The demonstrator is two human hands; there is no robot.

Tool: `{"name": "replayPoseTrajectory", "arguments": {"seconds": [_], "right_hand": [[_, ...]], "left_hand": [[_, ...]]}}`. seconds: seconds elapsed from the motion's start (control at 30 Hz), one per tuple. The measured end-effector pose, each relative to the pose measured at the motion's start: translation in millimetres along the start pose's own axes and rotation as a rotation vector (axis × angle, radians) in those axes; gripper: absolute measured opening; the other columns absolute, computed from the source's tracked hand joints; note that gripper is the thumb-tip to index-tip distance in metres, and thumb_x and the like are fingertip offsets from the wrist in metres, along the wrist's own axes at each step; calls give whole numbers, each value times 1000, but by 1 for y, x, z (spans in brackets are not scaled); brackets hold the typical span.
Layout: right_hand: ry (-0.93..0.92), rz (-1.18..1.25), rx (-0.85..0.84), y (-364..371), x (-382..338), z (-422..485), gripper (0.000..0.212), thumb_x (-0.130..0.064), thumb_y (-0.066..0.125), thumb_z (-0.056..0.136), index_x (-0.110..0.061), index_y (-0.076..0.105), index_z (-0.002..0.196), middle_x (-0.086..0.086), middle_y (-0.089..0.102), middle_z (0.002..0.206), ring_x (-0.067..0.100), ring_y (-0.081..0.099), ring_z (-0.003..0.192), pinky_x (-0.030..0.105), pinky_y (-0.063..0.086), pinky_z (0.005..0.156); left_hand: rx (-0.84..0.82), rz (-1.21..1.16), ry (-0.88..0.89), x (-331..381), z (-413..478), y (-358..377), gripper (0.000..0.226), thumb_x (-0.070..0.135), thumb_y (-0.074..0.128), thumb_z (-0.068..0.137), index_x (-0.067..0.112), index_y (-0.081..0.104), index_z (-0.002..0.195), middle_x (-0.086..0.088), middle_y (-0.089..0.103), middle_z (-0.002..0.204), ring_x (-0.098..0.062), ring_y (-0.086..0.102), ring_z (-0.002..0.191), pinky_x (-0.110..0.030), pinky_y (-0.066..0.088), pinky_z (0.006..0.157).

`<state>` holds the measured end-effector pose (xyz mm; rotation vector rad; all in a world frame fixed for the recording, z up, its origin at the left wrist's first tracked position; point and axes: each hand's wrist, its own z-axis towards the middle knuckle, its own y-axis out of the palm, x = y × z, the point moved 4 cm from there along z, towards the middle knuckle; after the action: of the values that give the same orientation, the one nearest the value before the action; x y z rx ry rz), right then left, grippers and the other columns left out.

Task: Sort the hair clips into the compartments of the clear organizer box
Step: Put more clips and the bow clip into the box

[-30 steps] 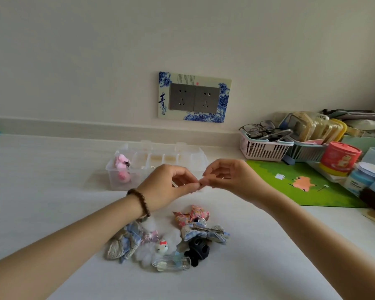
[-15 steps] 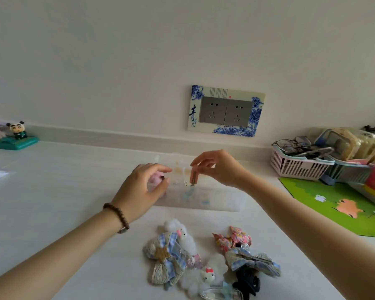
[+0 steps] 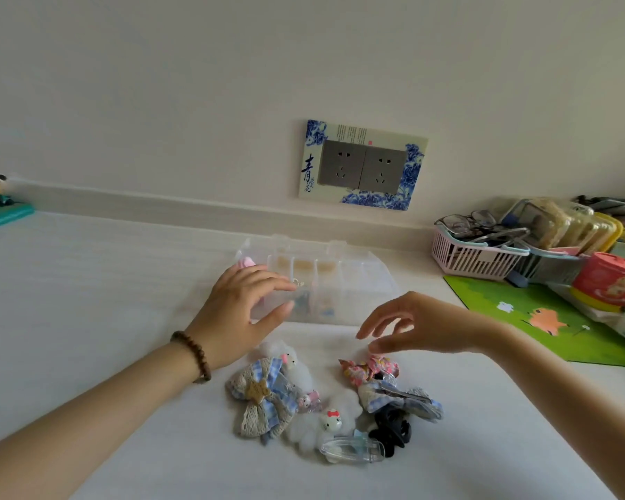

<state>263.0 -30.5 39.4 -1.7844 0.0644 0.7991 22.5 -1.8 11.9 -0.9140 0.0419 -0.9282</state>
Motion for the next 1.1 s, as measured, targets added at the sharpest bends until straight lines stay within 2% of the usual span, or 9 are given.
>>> {"name": "replayPoseTrajectory", "arguments": {"seconds": [0.13,0.3,0.43,0.53,0.63,0.77,0.9,1.0,1.1], "right_hand": [[45,-48,18,9,20,-7,25,-42,71,76,-40,69,101,-21,64,104,-6,57,93,15,47,84],[50,-4,47,17,22,-4,19,-41,76,71,-42,68,88,-17,59,102,-12,50,83,7,38,73],[41,-67,78,20,21,5,19,-34,74,76,-31,64,92,-6,62,101,1,53,83,13,43,74],[15,92,82,19,10,6,19,-17,73,79,-13,59,90,9,69,92,11,65,74,27,54,80],[-39,244,168,12,-8,11,22,-17,74,78,-5,58,88,11,73,80,10,67,65,21,55,69],[-14,391,382,-6,-28,39,20,-26,74,77,-10,62,81,-1,73,70,6,64,60,17,44,51],[96,476,474,-15,-40,76,19,-24,73,78,-11,59,77,2,72,71,6,60,55,15,36,44],[117,459,494,-15,-50,98,19,-16,72,79,-8,55,73,3,68,66,-5,53,38,7,32,35],[122,437,530,-14,-53,112,20,-17,73,78,-8,55,75,2,68,67,-7,53,36,8,36,37]], "left_hand": [[19,-22,5,1,-2,0,50,67,30,82,36,59,109,18,57,115,6,37,115,-26,20,107],[8,-35,30,2,-3,-2,53,66,33,82,29,62,109,12,60,115,10,37,113,-7,15,104],[6,-35,20,-1,-3,-1,51,63,35,83,28,63,108,10,62,115,4,42,114,-24,24,107],[4,-49,15,0,-2,-2,43,55,42,83,27,62,110,11,60,117,1,44,115,-28,28,108],[7,-80,-14,-3,1,-9,44,51,41,83,25,59,114,12,56,119,1,41,118,-14,25,106],[67,-113,-121,-22,3,-19,48,52,38,82,25,56,118,10,55,121,0,42,115,0,23,95],[50,-129,-157,-34,-1,-16,52,53,38,82,23,56,120,7,55,124,-1,42,117,1,22,95],[25,-133,-147,-36,-3,-12,51,54,38,83,23,56,120,10,53,125,2,40,119,-1,22,97],[24,-142,-154,-37,-3,-14,53,57,36,82,25,55,120,13,51,125,5,38,119,0,20,98]]}}
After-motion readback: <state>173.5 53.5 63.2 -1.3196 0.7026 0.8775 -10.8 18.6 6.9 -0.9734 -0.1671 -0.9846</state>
